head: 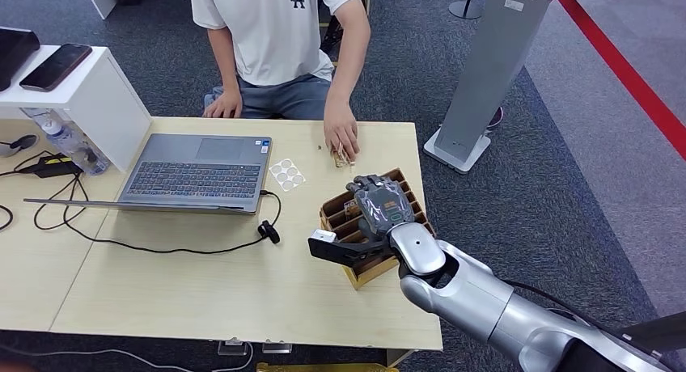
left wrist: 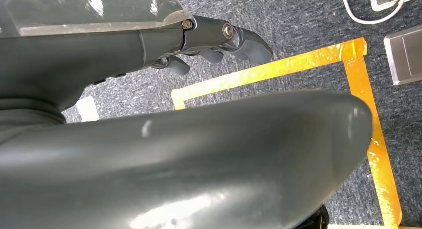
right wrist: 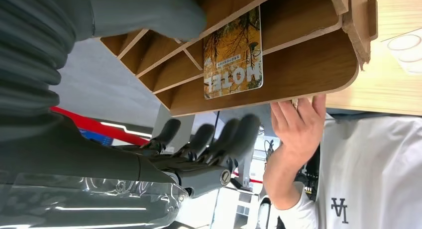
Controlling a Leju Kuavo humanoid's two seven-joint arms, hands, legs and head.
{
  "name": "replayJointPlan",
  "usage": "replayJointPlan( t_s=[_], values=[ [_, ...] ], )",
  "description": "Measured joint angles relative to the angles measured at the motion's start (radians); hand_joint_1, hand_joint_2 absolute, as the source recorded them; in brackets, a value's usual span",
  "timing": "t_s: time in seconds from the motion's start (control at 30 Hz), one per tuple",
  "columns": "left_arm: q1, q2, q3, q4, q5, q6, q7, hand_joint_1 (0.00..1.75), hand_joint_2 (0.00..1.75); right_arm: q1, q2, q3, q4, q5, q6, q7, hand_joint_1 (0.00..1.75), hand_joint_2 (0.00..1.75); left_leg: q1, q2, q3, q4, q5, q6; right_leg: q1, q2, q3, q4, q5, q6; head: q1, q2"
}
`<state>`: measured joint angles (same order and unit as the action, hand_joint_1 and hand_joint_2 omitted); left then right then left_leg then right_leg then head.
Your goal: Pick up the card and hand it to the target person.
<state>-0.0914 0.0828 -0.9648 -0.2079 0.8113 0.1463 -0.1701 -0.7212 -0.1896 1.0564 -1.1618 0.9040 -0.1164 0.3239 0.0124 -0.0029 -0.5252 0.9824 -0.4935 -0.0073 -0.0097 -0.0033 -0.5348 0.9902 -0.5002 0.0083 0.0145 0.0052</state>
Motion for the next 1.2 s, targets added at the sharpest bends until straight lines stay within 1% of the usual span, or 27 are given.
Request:
replayJointPlan(
  t_s=[0.17, 0.27, 0.43, 0.53, 0.57, 0.67, 0.73, 0.87, 0.97, 1.1, 1.2],
  values=[
    [0.0, 0.0, -0.006, 0.0, 0.002, 0.0, 0.001, 0.0, 0.0, -0.001, 0.0, 0.003, 0.005, -0.001, 0.0, 0.0, 0.79, 1.75, 0.0, 0.0, 0.0, 0.0, 0.0, 0.0, 0.0, 0.0, 0.0, 0.0, 0.0, 0.0, 0.0, 0.0],
    [0.0, 0.001, -0.01, 0.0, 0.003, 0.0, 0.001, 0.0, 0.0, -0.001, 0.0, 0.003, 0.006, -0.003, 0.0, 0.0, 0.89, 1.75, 0.0, 0.0, 0.0, 0.0, 0.0, 0.0, 0.0, 0.0, 0.0, 0.0, 0.0, 0.0, 0.0, 0.0],
    [0.0, 0.001, -0.015, 0.0, 0.005, 0.0, 0.001, 0.0, 0.0, -0.003, 0.0, 0.006, 0.01, -0.003, 0.0, 0.0, 0.91, 1.75, 0.0, 0.0, 0.0, 0.0, 0.0, 0.0, 0.0, 0.0, 0.0, 0.0, 0.0, 0.0, 0.0, 0.0],
    [0.0, 0.001, -0.015, 0.0, 0.005, -0.001, 0.001, 0.0, 0.0, -0.004, 0.0, 0.008, 0.011, -0.003, 0.0, 0.002, 1.06, 1.75, 0.0, 0.0, 0.0, 0.0, 0.0, 0.0, 0.0, 0.0, 0.0, 0.0, 0.0, 0.0, 0.0, 0.0],
    [0.0, 0.001, -0.015, 0.0, 0.005, -0.001, 0.0, 0.0, 0.0, -0.004, 0.0, 0.009, 0.011, -0.003, 0.0, 0.003, 1.17, 1.75, 0.0, 0.0, 0.0, 0.0, 0.0, 0.0, 0.0, 0.0, 0.0, 0.0, 0.0, 0.0, 0.0, 0.0],
    [0.0, 0.002, -0.015, 0.0, 0.005, -0.001, 0.0, 0.0, 0.0, -0.004, 0.0, 0.009, 0.012, -0.003, 0.001, 0.003, 1.37, 1.75, 0.0, 0.0, 0.0, 0.0, 0.0, 0.0, 0.0, 0.0, 0.0, 0.0, 0.0, 0.0, 0.0, 0.0],
    [0.0, 0.002, -0.015, 0.0, 0.005, -0.001, 0.0, 0.0, 0.0, -0.005, 0.0, 0.009, 0.012, -0.003, 0.001, 0.004, 1.42, 1.75, 0.0, 0.0, 0.0, 0.0, 0.0, 0.0, 0.0, 0.0, 0.0, 0.0, 0.0, 0.0, 0.0, 0.0],
    [0.0, 0.002, -0.015, 0.0, 0.005, -0.001, 0.0, 0.0, 0.0, -0.007, 0.0, 0.009, 0.012, -0.002, 0.001, 0.005, 1.68, 1.75, 0.0, 0.0, 0.0, 0.001, 0.0, 0.0, 0.0, 0.0, 0.0, 0.0, 0.0, 0.0, 0.0, 0.0],
    [0.0, 0.003, -0.015, 0.0, 0.005, -0.001, -0.001, 0.0, 0.0, -0.01, 0.0, 0.009, 0.012, -0.002, 0.002, 0.005, 1.71, 1.75, 0.0, 0.0, 0.0, 0.001, 0.001, 0.0, 0.0, 0.0, 0.0, 0.0, 0.0, 0.0, 0.0, 0.0],
    [0.0, 0.004, -0.015, 0.0, 0.005, -0.011, -0.007, 0.0, 1.75, -0.01, 0.0, 0.009, 0.012, -0.002, 0.001, 0.004, 1.69, 1.75, 0.0, 0.0, 0.0, 0.001, 0.001, 0.0, 0.0, 0.0, 0.0, 0.0, 0.001, 0.0, 0.0, 0.0],
    [0.0, 0.004, -0.015, 0.0, 0.007, -0.033, -0.019, 0.0, 1.75, -0.01, 0.0, 0.008, 0.012, -0.003, 0.001, 0.001, 1.68, 1.75, 0.0, 0.0, 0.0, 0.001, 0.001, 0.001, 0.0, 0.0, 0.0, 0.0, 0.001, 0.0, 0.0, 0.0]
  ],
)
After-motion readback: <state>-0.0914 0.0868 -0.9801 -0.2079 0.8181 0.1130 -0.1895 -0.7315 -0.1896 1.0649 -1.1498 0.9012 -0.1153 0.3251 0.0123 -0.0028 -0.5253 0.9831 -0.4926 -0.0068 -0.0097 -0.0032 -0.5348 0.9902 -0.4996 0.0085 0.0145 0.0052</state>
